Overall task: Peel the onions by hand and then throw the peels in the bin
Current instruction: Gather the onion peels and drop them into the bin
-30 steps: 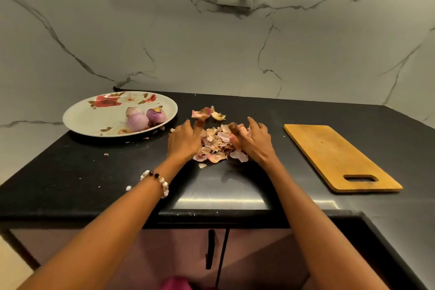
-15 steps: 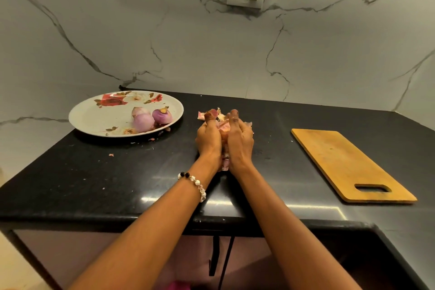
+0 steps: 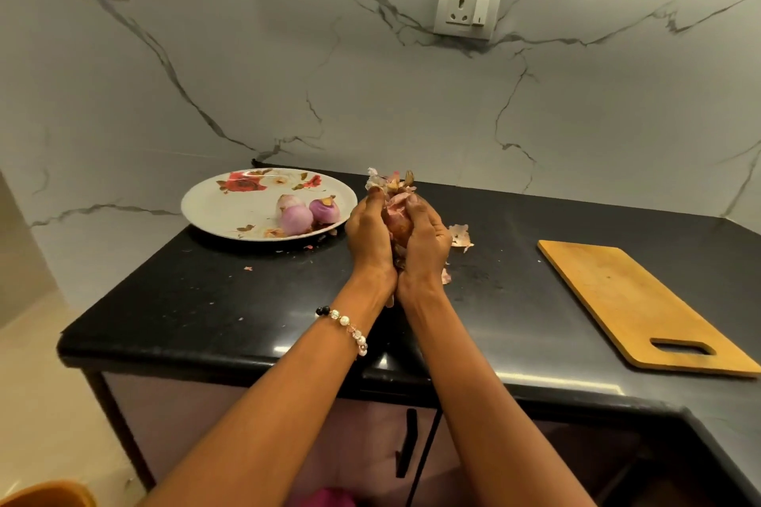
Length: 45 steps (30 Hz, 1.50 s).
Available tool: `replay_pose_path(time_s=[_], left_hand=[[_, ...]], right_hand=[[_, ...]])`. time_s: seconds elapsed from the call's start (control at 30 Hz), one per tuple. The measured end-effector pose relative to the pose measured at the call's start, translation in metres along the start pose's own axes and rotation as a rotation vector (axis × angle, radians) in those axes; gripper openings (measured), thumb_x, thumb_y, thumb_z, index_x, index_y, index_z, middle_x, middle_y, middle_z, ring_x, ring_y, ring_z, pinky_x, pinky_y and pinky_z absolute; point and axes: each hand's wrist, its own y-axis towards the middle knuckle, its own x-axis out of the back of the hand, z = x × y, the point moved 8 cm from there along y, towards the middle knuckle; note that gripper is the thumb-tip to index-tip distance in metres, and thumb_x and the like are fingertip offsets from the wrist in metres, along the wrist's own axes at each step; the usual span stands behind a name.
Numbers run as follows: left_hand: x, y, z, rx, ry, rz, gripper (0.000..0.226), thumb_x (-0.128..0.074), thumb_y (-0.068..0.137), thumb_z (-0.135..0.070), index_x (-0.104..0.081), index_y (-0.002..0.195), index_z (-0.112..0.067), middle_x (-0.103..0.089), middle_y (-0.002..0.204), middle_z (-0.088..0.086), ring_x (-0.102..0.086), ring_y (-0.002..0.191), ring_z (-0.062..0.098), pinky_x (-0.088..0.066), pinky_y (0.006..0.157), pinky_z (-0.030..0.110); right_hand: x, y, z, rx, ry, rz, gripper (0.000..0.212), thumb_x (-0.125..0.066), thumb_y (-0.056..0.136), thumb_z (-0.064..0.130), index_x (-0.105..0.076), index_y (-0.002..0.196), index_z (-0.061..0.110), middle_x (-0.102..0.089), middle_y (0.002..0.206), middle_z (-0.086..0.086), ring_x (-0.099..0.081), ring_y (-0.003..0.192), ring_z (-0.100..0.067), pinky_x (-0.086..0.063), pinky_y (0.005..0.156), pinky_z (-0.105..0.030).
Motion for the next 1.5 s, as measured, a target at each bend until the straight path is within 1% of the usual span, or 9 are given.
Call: replay_pose_path(time_s=[0.2,0.33,0.47,0.57,0.73,0.93,1.2,1.4,1.5], left_hand=[[0.043,-0.012,-0.026,-0.021,-0.035,-0.044,0.02,-0.058,0.091,-0.027,-0.069,0.102,-0.015,-0.072,0.1,0.01,-0.069,0.093,0.025,-0.057,0.083,0.037],[0.056,-0.01,-0.026,0.019,-0.032,0.01,0.03,-0.054,0.093,-0.029,-0.067,0.111,-0.009,-0.071,0.105,0.013,-0.068,0.098,0.028,-0.056,0.086,0.039],[0.045,-0.012,-0.009,0.1,0.015,0.064,0.029,-0.05,0.095,-0.021,-0.068,0.11,-0.004,-0.071,0.102,0.016,-0.07,0.09,0.027,-0.056,0.071,0.032],[0.03,-0.01,0.0,0.122,0.043,0.105,0.029,-0.052,0.092,-0.021,-0.069,0.109,-0.006,-0.072,0.1,0.016,-0.07,0.089,0.028,-0.056,0.07,0.033],[0.013,-0.001,-0.017,0.087,0.081,0.089,0.029,-0.056,0.087,-0.026,-0.067,0.108,-0.009,-0.072,0.098,0.015,-0.069,0.093,0.032,-0.057,0.08,0.04],[0.02,-0.018,-0.072,-0.046,0.008,0.118,0.031,-0.057,0.089,-0.026,-0.067,0.111,-0.005,-0.07,0.104,0.016,-0.067,0.099,0.029,-0.055,0.086,0.04],[0.145,-0.056,-0.168,-0.264,-0.178,0.031,0.038,-0.06,0.087,-0.025,-0.065,0.114,0.001,-0.065,0.115,0.023,-0.062,0.109,0.037,-0.048,0.099,0.049],[0.303,-0.078,-0.205,-0.374,-0.258,-0.193,0.058,-0.069,0.073,-0.034,-0.062,0.119,0.001,-0.058,0.125,0.027,-0.056,0.118,0.04,-0.041,0.105,0.052],[0.382,-0.09,-0.201,-0.381,-0.269,-0.344,0.058,-0.067,0.071,-0.034,-0.063,0.117,0.002,-0.06,0.122,0.026,-0.056,0.117,0.04,-0.044,0.103,0.048]], right_hand=[[-0.036,-0.037,-0.014,0.012,-0.085,0.089,0.022,-0.063,0.093,0.02,-0.072,0.109,0.008,-0.07,0.113,-0.014,-0.068,0.104,-0.027,-0.056,0.091,-0.043],[-0.051,-0.043,-0.015,0.086,-0.269,0.113,0.031,-0.065,0.08,0.036,-0.074,0.103,0.017,-0.066,0.117,-0.011,-0.068,0.103,-0.022,-0.056,0.092,-0.045],[-0.032,-0.033,-0.013,0.113,-0.393,0.09,0.022,-0.061,0.079,0.035,-0.075,0.092,0.024,-0.07,0.107,-0.008,-0.068,0.099,-0.022,-0.055,0.091,-0.047],[-0.017,-0.026,-0.008,0.09,-0.328,0.067,0.016,-0.06,0.083,0.025,-0.071,0.094,0.029,-0.073,0.103,-0.006,-0.07,0.098,-0.023,-0.055,0.092,-0.048],[-0.016,-0.021,0.008,0.007,-0.122,-0.015,0.041,-0.059,0.094,0.02,-0.048,0.133,0.023,-0.067,0.113,-0.01,-0.069,0.098,-0.024,-0.059,0.084,-0.039],[-0.064,-0.056,0.028,0.047,0.051,0.055,0.031,-0.056,0.095,0.014,-0.06,0.126,0.01,-0.071,0.11,-0.012,-0.071,0.097,-0.024,-0.059,0.081,-0.034],[-0.172,-0.162,-0.015,0.026,0.168,0.35,0.033,-0.054,0.097,0.009,-0.055,0.129,0.006,-0.068,0.117,-0.016,-0.067,0.105,-0.028,-0.056,0.09,-0.039],[-0.243,-0.258,-0.114,-0.172,0.162,0.558,0.044,-0.058,0.088,0.019,-0.055,0.13,0.008,-0.061,0.127,-0.018,-0.063,0.113,-0.031,-0.056,0.086,-0.033],[-0.26,-0.302,-0.18,-0.298,0.125,0.647,0.041,-0.058,0.089,0.018,-0.056,0.13,0.012,-0.061,0.128,-0.015,-0.062,0.115,-0.03,-0.055,0.093,-0.038]])
